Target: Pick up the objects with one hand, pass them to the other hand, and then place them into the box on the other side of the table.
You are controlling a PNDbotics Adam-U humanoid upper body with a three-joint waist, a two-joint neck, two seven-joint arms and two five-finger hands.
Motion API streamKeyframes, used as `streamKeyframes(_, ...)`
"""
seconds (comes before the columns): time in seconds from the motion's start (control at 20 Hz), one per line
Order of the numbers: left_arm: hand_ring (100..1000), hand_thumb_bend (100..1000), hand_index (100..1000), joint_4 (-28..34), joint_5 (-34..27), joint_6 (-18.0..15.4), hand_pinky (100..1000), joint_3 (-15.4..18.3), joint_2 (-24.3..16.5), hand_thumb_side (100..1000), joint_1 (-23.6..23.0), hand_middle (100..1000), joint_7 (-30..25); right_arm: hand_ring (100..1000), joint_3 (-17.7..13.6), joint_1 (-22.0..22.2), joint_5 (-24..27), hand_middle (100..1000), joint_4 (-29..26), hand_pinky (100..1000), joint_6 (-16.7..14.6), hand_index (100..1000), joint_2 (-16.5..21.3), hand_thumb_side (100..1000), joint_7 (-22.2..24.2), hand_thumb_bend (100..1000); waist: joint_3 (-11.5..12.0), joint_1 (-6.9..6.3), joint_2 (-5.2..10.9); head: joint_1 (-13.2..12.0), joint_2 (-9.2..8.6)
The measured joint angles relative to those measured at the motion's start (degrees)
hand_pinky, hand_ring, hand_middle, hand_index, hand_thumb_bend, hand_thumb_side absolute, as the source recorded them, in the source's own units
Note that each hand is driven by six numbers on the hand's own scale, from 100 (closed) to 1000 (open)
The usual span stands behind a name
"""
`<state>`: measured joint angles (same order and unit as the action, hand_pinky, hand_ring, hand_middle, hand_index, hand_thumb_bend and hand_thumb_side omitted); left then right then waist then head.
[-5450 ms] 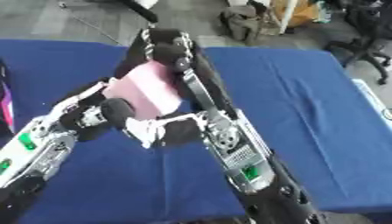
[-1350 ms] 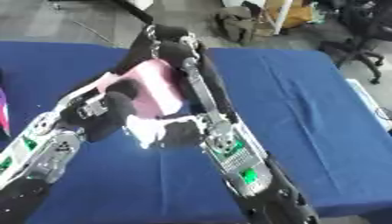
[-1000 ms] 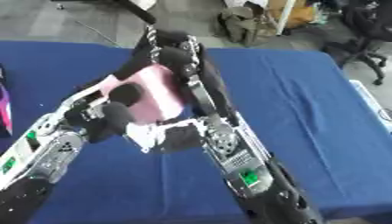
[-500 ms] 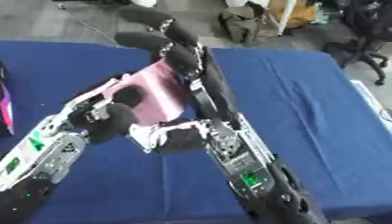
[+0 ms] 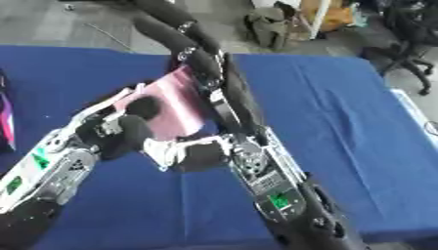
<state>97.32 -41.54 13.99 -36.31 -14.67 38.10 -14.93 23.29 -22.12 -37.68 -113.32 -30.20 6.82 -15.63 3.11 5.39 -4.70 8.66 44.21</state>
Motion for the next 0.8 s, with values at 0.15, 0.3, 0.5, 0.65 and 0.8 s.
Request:
streamKeyframes(0.15,421,314,292,-0.24,0.54,-0.50,657,0.33,0.06,374,-0.26,225,0.42,930,-0.01,-0.07,0.11,935,0.02,906,-0.11,931,0.00,561,0.13,230,-0.11,-0.02,0.00,-0.03,0.00)
streamKeyframes(0.3,420,319,292,-1.00,1.55,-1.34,657,0.82,0.09,377,-0.42,225,0.82,944,-0.20,-0.07,-0.03,941,0.33,927,-0.20,934,0.00,550,0.04,241,-0.27,-0.06,0.00,-0.06,0.00)
streamKeyframes(0.5,420,325,292,-3.83,2.42,-2.24,657,1.57,-0.33,379,-1.98,225,1.27,977,-0.98,-0.30,-0.90,946,-0.03,966,-0.31,934,-0.07,545,-1.31,245,-0.40,-0.22,0.00,-0.20,0.01)
streamKeyframes(0.65,419,328,292,-5.19,2.64,-2.65,657,1.93,-0.57,379,-2.49,225,1.44,988,-1.34,-0.33,-1.66,947,-0.05,990,-0.19,932,-0.07,540,-2.39,241,-0.41,-0.24,0.00,-0.25,0.01)
streamKeyframes(0.8,419,332,292,-5.77,2.72,-3.00,657,2.13,-0.88,379,-2.95,225,1.48,989,-1.38,-0.33,-2.43,945,-0.06,995,0.12,929,-0.07,542,-3.34,249,-0.43,-0.35,0.00,-0.26,0.01)
